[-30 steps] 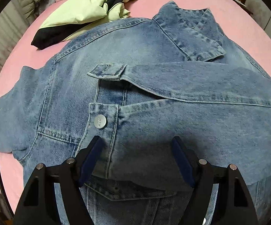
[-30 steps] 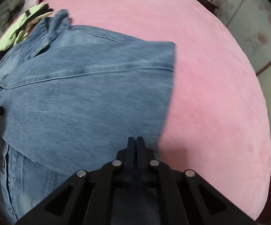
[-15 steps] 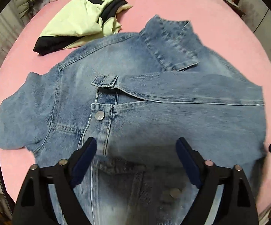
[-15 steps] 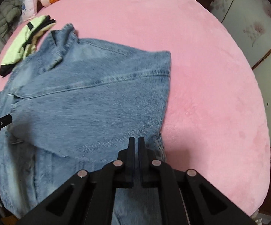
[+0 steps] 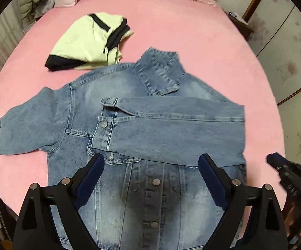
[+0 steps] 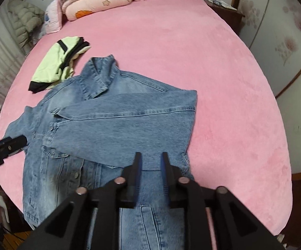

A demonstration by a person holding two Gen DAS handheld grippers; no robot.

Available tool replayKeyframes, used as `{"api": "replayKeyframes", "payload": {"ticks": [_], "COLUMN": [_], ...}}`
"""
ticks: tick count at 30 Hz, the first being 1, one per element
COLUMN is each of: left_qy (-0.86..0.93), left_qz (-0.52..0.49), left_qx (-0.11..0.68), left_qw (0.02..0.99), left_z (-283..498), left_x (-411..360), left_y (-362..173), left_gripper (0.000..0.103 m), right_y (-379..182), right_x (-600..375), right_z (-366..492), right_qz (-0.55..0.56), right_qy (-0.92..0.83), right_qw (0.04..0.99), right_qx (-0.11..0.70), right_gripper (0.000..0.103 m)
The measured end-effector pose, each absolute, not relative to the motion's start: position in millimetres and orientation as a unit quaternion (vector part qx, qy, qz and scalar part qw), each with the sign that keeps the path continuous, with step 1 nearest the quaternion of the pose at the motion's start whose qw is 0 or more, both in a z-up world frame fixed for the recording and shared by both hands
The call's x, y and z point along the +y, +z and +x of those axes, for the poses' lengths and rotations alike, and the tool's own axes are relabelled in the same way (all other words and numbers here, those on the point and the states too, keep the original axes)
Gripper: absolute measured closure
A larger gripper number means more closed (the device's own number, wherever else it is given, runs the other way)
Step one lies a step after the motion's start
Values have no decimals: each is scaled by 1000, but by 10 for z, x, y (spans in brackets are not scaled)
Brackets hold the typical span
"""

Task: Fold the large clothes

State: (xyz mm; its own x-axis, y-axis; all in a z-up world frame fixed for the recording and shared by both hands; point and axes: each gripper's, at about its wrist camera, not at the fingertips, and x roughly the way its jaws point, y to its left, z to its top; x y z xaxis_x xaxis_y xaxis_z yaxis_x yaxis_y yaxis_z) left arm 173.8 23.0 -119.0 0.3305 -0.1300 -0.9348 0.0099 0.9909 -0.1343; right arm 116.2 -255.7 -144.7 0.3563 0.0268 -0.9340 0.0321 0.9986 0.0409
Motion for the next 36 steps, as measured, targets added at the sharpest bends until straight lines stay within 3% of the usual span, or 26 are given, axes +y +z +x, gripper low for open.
{"api": "replayKeyframes", "payload": {"ticks": [3,24,36], "left_qy": [-45,-79,-94], "left_qz": [-50,-55,-57], "left_qx": [565,547,526], "left_qw": [822,832,843], "left_z": [1657,1289,1185], "left_x": [204,376,1627], "left_y": [-1047,-571,-378], "left_gripper": [1,1,1], "right_y": [-1395,-1145,-827], "right_x": [-2494,-2218,-1333], "right_z": [1085,780,768], "right_qz": [25,63,44], "right_qy": [11,49,19], "right_qw": [824,825,847], "right_qx": [566,560,530], "right_gripper": [74,74,74]}}
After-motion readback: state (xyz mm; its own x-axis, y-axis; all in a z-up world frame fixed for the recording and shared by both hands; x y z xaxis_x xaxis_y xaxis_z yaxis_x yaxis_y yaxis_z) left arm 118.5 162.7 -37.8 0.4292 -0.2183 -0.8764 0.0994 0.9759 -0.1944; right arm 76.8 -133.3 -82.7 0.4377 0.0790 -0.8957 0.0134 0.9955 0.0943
